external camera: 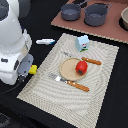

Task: Interact with the objects in diverse but meaningful ways.

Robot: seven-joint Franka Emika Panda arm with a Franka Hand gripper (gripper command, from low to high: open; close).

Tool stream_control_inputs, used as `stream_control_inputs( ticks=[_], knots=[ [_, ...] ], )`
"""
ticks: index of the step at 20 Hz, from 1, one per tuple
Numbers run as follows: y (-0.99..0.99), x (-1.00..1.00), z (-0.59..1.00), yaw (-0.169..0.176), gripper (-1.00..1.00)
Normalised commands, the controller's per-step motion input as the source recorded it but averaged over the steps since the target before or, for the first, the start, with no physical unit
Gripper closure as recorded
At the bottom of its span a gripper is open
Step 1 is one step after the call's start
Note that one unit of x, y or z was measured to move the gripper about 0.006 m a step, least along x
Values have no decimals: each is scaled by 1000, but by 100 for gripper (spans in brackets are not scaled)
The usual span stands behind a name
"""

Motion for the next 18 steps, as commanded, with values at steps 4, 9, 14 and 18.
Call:
stream_control_inputs(
  ticks=[4, 9, 14, 18],
  knots=[
    [186, -609, -136, 67, 100],
    [304, 219, 658, 21, -100],
    [574, 142, 942, 40, -100],
    [756, -210, 491, 72, -100]
  ],
)
